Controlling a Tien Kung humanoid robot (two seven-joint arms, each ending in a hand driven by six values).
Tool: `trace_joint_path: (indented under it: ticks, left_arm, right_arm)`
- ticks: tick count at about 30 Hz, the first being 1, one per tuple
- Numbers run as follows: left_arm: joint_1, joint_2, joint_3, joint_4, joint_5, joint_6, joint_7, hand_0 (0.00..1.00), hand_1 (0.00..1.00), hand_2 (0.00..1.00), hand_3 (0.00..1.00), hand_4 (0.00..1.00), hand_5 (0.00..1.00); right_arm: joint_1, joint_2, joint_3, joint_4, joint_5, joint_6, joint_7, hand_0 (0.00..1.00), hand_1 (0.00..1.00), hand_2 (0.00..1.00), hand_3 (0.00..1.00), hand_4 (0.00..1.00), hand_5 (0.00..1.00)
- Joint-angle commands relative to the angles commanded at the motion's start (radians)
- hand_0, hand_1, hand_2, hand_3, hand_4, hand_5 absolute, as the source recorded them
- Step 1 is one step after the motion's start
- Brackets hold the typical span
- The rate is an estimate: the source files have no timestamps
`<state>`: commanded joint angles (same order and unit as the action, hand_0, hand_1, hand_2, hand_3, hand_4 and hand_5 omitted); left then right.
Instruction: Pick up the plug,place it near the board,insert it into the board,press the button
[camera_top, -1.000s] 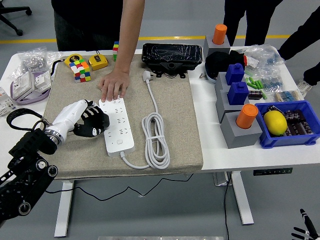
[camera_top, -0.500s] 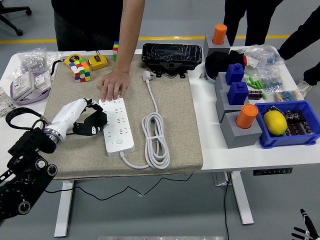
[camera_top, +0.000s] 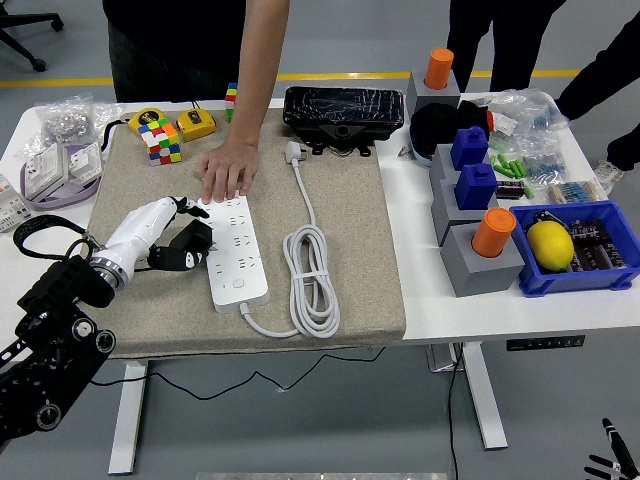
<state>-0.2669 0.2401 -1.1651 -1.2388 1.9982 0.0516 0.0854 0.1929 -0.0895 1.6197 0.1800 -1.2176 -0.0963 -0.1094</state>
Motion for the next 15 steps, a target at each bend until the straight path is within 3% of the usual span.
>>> trace_joint_path:
  ticks: [7, 8, 13, 14, 15]
  left_arm:
    - [-0.001, 0.008, 0.001, -0.028, -0.013, -0.009, -0.004, 0.726, 0.823, 0.776, 0.693, 0.816, 0.002]
    - [0.0, 0.008, 0.001, -0.03, -0.015, -0.011, -0.004, 0.731, 0.828, 0.784, 0.768, 0.983, 0.002]
    - [0.003, 0.01, 0.0, -0.041, -0.038, -0.017, -0.014, 0.731, 0.828, 0.784, 0.768, 0.983, 0.002]
    - [0.003, 0.009, -0.002, -0.043, -0.056, -0.02, -0.02, 0.807, 0.884, 0.832, 0.828, 0.998, 0.323]
    - [0.004, 0.009, -0.003, -0.044, -0.064, -0.021, -0.022, 0.807, 0.884, 0.832, 0.828, 0.998, 0.323]
  right_arm:
    - [-0.001, 0.0, -0.002, 0.0, 0.002, -0.001, -0.001, 0.75, 0.634, 0.617, 0.643, 0.998, 0.998]
    - [-0.001, 0.0, -0.003, 0.0, 0.003, -0.001, -0.001, 0.746, 0.634, 0.617, 0.643, 0.998, 0.998]
    - [-0.003, -0.001, -0.002, 0.0, 0.003, -0.001, -0.001, 0.746, 0.634, 0.617, 0.643, 0.998, 0.998]
    - [-0.003, -0.001, -0.003, 0.0, 0.003, -0.001, -0.001, 0.747, 0.633, 0.617, 0.643, 0.998, 0.998]
    - [-0.003, -0.001, -0.003, 0.0, 0.003, -0.001, -0.001, 0.747, 0.633, 0.617, 0.643, 0.998, 0.998]
